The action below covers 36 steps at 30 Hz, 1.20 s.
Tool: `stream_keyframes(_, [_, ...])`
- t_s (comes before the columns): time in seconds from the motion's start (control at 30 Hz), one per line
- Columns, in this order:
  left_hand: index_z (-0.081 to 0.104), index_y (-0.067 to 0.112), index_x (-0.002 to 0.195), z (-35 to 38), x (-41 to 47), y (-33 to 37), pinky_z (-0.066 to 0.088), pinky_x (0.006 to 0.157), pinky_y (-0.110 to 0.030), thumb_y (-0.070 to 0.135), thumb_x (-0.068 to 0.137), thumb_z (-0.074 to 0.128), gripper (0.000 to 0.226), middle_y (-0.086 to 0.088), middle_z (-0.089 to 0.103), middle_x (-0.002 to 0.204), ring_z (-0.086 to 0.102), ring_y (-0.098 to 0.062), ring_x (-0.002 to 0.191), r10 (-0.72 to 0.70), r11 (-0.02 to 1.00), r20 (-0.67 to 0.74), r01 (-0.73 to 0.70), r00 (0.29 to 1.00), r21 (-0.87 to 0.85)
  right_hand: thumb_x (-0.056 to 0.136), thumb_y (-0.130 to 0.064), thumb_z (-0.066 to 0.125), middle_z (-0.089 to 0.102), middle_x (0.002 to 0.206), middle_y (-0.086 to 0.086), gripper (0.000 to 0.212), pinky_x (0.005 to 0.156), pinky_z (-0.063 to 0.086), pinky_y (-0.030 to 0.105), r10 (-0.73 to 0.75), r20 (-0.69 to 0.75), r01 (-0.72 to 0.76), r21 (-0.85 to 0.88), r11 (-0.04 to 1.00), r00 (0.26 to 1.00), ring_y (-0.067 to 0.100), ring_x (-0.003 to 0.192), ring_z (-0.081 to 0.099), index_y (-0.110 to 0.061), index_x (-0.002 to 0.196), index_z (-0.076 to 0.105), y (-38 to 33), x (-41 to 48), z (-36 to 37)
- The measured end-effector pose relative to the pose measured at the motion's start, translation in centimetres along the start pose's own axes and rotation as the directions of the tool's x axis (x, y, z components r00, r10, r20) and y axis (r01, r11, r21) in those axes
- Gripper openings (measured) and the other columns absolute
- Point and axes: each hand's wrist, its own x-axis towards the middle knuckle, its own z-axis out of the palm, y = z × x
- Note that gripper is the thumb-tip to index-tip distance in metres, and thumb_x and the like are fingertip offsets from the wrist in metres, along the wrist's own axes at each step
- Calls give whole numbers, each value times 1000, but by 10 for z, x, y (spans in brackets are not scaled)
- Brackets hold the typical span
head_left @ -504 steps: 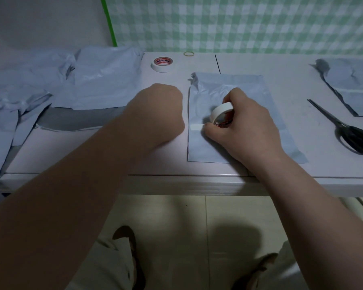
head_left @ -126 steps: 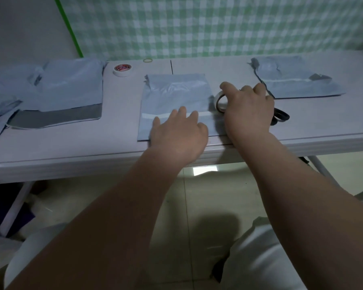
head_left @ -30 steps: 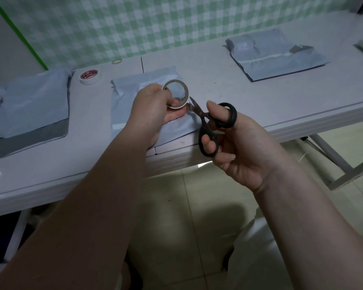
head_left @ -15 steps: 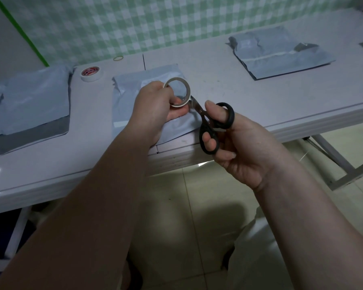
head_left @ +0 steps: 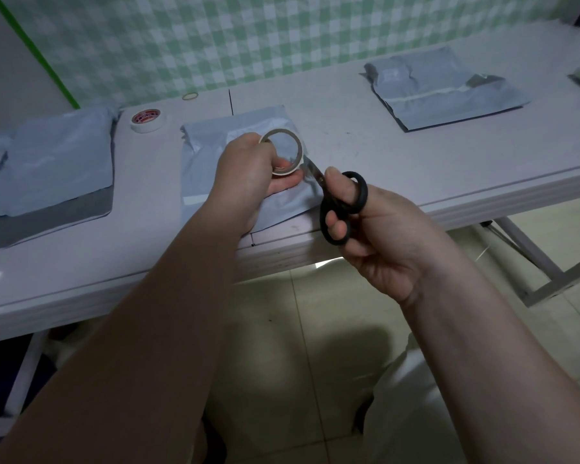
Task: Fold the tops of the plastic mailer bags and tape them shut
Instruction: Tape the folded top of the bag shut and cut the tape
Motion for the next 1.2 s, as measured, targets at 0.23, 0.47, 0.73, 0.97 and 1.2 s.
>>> stream_keyframes(0.23, [48, 5, 76, 2, -7, 6, 55, 87, -44, -7, 88, 37, 20, -13, 53, 72, 66, -29, 70, -61, 993, -23, 58, 998, -99, 85, -34, 62, 50, 54, 3, 28, 33, 27, 14, -35, 11, 35, 32, 999, 999, 10, 46, 46, -16, 66, 52, -16, -9, -4])
stream_keyframes(0.47, [44, 12, 69, -2, -5, 12, 42, 46, -25, 19, 97, 35, 30, -8, 50, 67, 57, -24, 46, -70, 990, -10, 69, 997, -122, 79, -32, 66, 63, 80, 0, 18, 66, 40, 27, -556, -211, -8, -939, 343, 804, 19, 78, 55, -15, 85, 64, -38, 24, -17])
stream_keyframes(0.73, [51, 19, 74, -62, -3, 23, 32, 76, -30, 23, 93, 45, 20, -3, 55, 88, 50, -23, 96, 435, 622, -35, -272, 900, 734, 85, -29, 59, 58, 109, 12, 29, 75, 33, 33, -519, -154, -273, -949, -159, 841, 32, 125, 32, -12, 108, 61, -45, 54, -10])
stream_keyframes(0.97, [67, 15, 110, -126, -2, 12, 34, 90, -39, 31, 96, 47, 29, -14, 47, 123, 36, -37, 116, 411, 149, -206, 158, 888, 976, 85, -16, 53, 55, 123, 16, 34, 89, 42, 38, -505, -113, -266, -933, -242, 856, 36, 118, 44, -13, 118, 61, -53, 65, 7])
stream_keyframes(1.2, [63, 12, 111, -141, -8, 8, 34, 91, -39, 14, 87, 52, 26, -15, 44, 120, 37, -37, 114, 451, 155, -251, 202, 857, 967, 86, -36, 60, 42, 65, 6, 41, 64, 34, 29, -417, -128, -157, -987, -34, 900, 29, 78, 47, -9, 62, 40, -43, 74, 38])
